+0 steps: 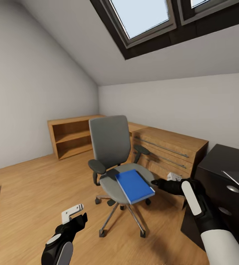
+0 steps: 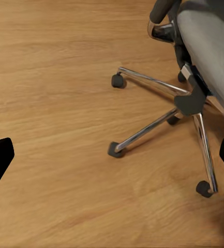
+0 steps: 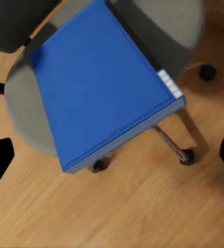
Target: In the bedroom, organize the workspace by keeping the computer under the desk, ensuring the monitor is on the desk, placing the keyboard on the desk next to the monitor, placing the mouse on the desk next to the keyboard, moving the folder from the swivel chair onto the desk next to the mouse, stacking the notebook on top of the folder with the pen on top of the notebook, and positioning the swivel chair next to the desk.
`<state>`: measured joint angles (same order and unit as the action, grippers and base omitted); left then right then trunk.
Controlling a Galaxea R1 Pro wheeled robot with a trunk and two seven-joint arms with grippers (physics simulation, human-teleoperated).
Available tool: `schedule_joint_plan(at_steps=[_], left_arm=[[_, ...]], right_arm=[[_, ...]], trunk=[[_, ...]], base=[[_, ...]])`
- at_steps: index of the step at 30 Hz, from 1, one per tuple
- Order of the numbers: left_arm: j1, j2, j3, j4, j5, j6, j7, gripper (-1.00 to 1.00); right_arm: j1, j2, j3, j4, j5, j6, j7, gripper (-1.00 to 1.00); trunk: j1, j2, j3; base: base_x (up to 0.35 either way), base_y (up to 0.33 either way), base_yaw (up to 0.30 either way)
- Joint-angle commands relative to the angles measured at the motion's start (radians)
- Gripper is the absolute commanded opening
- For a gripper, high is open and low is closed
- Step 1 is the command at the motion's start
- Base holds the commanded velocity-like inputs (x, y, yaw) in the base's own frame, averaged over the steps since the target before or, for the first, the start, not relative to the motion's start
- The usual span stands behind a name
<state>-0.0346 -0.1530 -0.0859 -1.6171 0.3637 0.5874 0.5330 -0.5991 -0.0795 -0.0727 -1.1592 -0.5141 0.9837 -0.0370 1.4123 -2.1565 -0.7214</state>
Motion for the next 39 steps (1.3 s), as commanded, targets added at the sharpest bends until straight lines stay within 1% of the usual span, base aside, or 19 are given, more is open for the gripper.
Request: schedule_joint_plan(at_steps=[1,3,6,7,8,11,13,17,18,23,27,34,37,38,39], left_arm=[[-0.001,0.0,-0.001,-0.001,0.011,0.002,0.01,1.0],[-0.001,0.0,-0.001,-0.001,0.011,0.002,0.01,1.0],[-0.001,0.0,0.0,-0.001,0.011,0.001,0.01,1.0],[-0.001,0.0,0.0,-0.001,0.011,0.0,0.009,1.0],[-0.001,0.0,0.0,-0.001,0.012,0.0,0.009,1.0],[-0.001,0.0,0.0,-0.001,0.012,0.0,0.009,1.0],[-0.001,0.0,0.0,-0.001,0.012,0.0,0.009,1.0],[-0.001,0.0,0.0,-0.001,0.011,0.0,0.009,1.0],[-0.001,0.0,0.0,-0.001,0.012,0.0,0.009,1.0],[-0.001,0.0,0.0,-0.001,0.012,0.0,0.009,1.0],[-0.001,0.0,0.0,-0.001,0.012,0.0,0.009,1.0],[-0.001,0.0,0.0,-0.001,0.012,0.0,0.009,1.0],[-0.001,0.0,0.0,-0.001,0.012,0.0,0.01,1.0],[-0.001,0.0,0.0,-0.001,0.012,0.0,0.01,1.0],[-0.001,0.0,0.0,-0.001,0.012,0.0,0.01,1.0]], right_arm=[[-0.001,0.0,-0.006,-0.001,-0.006,0.004,-0.004,1.0],[-0.001,0.0,-0.019,-0.001,-0.006,0.003,-0.004,1.0],[-0.001,0.0,-0.042,-0.001,-0.006,0.003,-0.003,1.0],[-0.001,-0.001,-0.103,0.009,-0.006,0.003,0.031,1.0],[-0.001,-0.001,-0.138,0.022,-0.006,0.003,0.045,1.0],[-0.001,-0.003,-0.215,0.043,-0.006,0.005,0.062,1.0],[-0.001,-0.003,-0.239,0.047,-0.007,0.005,0.069,1.0],[-0.001,-0.002,-0.26,0.05,-0.012,0.007,0.081,1.0],[-0.001,-0.001,-0.269,0.052,-0.035,0.008,0.096,1.0],[-0.001,-0.003,-0.275,0.056,-0.079,0.008,0.115,1.0],[-0.001,-0.005,-0.278,0.065,-0.092,0.01,0.12,1.0],[-0.001,-0.007,-0.288,0.079,-0.098,0.011,0.122,1.0],[-0.001,-0.007,-0.311,0.093,-0.099,0.01,0.121,1.0],[-0.001,-0.007,-0.334,0.11,-0.1,0.008,0.122,1.0],[-0.001,-0.006,-0.348,0.119,-0.1,0.007,0.123,1.0]], trunk=[[0.0,-0.001,-0.001],[0.0,-0.001,-0.001],[0.011,-0.022,-0.011],[0.015,-0.029,-0.014],[0.019,-0.036,-0.017],[0.031,-0.057,-0.027],[0.038,-0.071,-0.033],[0.054,-0.099,-0.045],[0.057,-0.106,-0.049],[0.077,-0.141,-0.064],[0.092,-0.169,-0.077],[0.119,-0.218,-0.099],[0.13,-0.239,-0.108],[0.134,-0.246,-0.111],[0.138,-0.253,-0.114]], base=[[0.0,0.0,-0.241],[0.0,0.0,-0.185],[0.0,0.0,-0.086],[0.0,0.0,-0.009],[0.0,0.0,-0.005],[0.0,0.0,-0.002],[0.0,0.0,0.0],[0.0,0.0,0.0],[0.0,0.0,0.0],[0.0,0.0,0.0],[0.0,0.0,0.0],[0.0,0.0,0.0],[0.0,0.0,0.0],[0.0,0.0,0.0],[0.0,0.0,0.0]])
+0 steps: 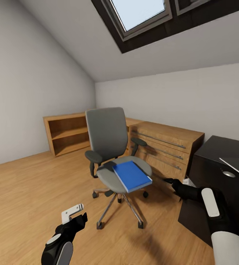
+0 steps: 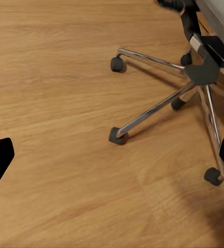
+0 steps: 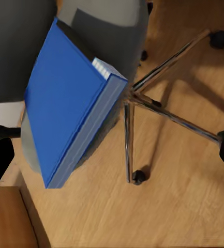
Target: In the bedroom, organize the workspace by keeping the computer under the desk, ensuring the monitor is on the desk, placing the keyboard on the desk next to the monitor, placing the mouse on the desk next to the keyboard, moving the folder from the swivel chair onto the desk next to the mouse, stacking the notebook on top of the folder with the pen on top of the notebook, and positioning the swivel chair next to the desk.
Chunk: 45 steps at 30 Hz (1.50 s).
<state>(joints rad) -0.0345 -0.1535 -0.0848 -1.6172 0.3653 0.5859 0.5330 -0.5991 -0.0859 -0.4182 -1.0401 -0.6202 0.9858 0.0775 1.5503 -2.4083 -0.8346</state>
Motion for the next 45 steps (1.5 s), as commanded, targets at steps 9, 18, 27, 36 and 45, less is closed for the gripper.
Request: schedule_joint_plan(at_steps=[9,18,27,36,45], left_arm=[[-0.001,0.0,-0.001,-0.001,0.01,0.002,0.01,1.0],[-0.001,0.0,-0.003,-0.001,0.01,0.002,0.009,1.0],[-0.001,0.0,-0.002,-0.001,0.011,0.002,0.009,1.0],[-0.001,0.0,-0.003,-0.001,0.011,0.003,0.009,1.0],[-0.001,0.001,-0.01,-0.001,0.011,0.003,0.008,1.0]], right_arm=[[-0.001,0.021,-0.097,0.071,-0.001,-0.181,0.012,1.0],[-0.001,0.025,-0.109,0.225,-0.048,-0.392,0.059,1.0],[-0.001,0.025,-0.108,0.283,-0.068,-0.418,0.284,1.0],[-0.001,0.03,-0.108,0.307,-0.073,-0.404,0.406,1.0],[-0.001,0.047,-0.108,0.313,-0.075,-0.392,0.442,1.0]], trunk=[[0.034,-0.064,-0.029],[0.052,-0.093,-0.061],[0.056,-0.095,-0.096],[0.059,-0.097,-0.123],[0.059,-0.097,-0.123]], base=[[0.0,0.0,0.0],[0.0,0.0,0.0],[0.0,0.0,0.0],[0.0,0.0,0.0],[0.015,0.002,0.0]])
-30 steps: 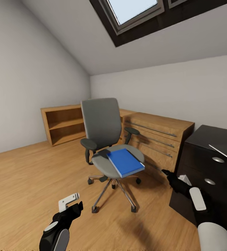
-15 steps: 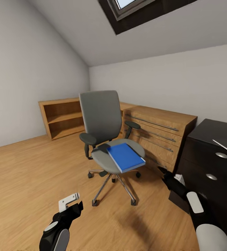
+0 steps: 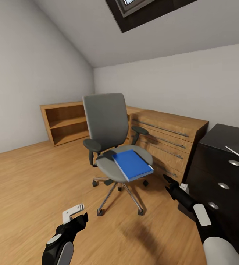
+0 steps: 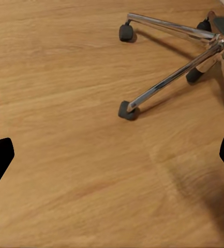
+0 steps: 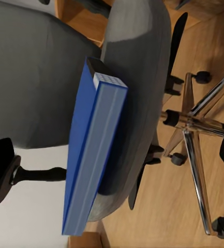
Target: In the bedroom, organize the workspace by keeping the computer under the desk, ensuring the monitor is on the desk, placing the keyboard on the desk next to the monitor, placing the mouse on the desk next to the keyboard, moving the folder from the swivel chair onto the desk next to the mouse, stacking the notebook on top of the folder with the pen on top of the notebook, and positioning the swivel chair next to the desk.
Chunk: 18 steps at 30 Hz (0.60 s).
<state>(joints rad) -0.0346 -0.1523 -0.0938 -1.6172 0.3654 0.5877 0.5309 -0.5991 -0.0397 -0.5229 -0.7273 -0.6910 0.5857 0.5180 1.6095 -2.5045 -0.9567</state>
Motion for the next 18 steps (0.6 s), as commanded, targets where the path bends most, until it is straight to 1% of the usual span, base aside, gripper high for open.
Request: schedule_joint_plan(at_steps=[1,5,13,18], left_arm=[[-0.001,0.0,-0.001,-0.001,0.01,0.002,0.01,1.0],[-0.001,0.0,-0.002,-0.001,0.01,0.002,0.009,1.0],[-0.001,0.0,-0.002,-0.001,0.01,0.004,0.009,1.0],[-0.001,0.0,-0.002,-0.001,0.01,0.004,0.009,1.0]], right_arm=[[-0.001,0.001,-0.003,0.0,-0.004,0.008,0.001,1.0],[-0.001,0.004,-0.003,0.0,-0.003,0.008,0.002,1.0],[-0.001,0.008,-0.002,0.0,-0.003,0.019,0.002,1.0],[-0.001,0.01,-0.002,0.0,-0.003,0.021,0.002,1.0]], trunk=[[0.0,0.0,-0.001],[0.0,0.0,-0.001],[0.0,0.0,-0.001],[0.0,0.0,-0.001]], base=[[0.143,0.041,0.0],[0.214,0.078,0.0],[0.043,0.015,0.0],[0.155,0.104,0.0]])
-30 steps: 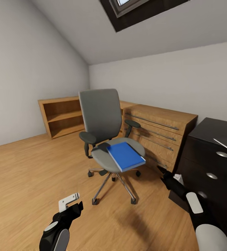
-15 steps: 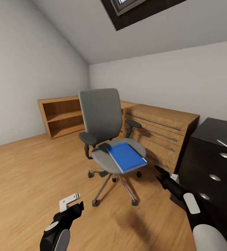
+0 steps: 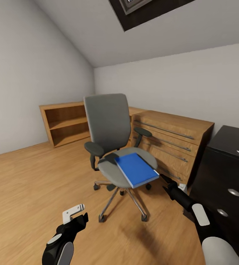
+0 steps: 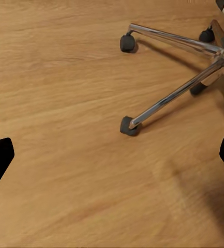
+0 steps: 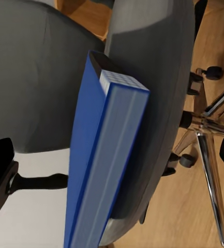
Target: In the bedroom, organize the workspace by keeping the computer under the desk, ensuring the monitor is on the desk, placing the keyboard on the desk next to the monitor, placing the mouse on the desk next to the keyboard, moving the folder from the swivel chair onto the desk next to the mouse, stacking the notebook on top of the folder with the pen on top of the notebook, and positioning the swivel chair next to the desk.
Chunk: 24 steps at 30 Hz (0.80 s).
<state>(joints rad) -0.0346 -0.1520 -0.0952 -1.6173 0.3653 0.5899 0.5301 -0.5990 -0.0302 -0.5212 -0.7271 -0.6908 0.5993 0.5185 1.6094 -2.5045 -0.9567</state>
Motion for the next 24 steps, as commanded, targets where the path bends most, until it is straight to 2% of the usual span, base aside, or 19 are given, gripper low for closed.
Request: schedule_joint_plan(at_steps=[1,24], left_arm=[[-0.001,0.0,-0.001,-0.001,0.011,0.002,0.01,1.0],[-0.001,0.0,0.0,-0.001,0.01,0.001,0.01,1.0]], right_arm=[[-0.001,0.001,-0.003,0.0,-0.003,0.008,0.001,1.0],[-0.002,0.001,-0.003,0.014,-0.003,0.008,0.0,1.0]], trunk=[[0.0,0.0,-0.001],[0.0,0.0,-0.001]], base=[[0.116,0.07,0.0],[0.055,0.042,0.0]])
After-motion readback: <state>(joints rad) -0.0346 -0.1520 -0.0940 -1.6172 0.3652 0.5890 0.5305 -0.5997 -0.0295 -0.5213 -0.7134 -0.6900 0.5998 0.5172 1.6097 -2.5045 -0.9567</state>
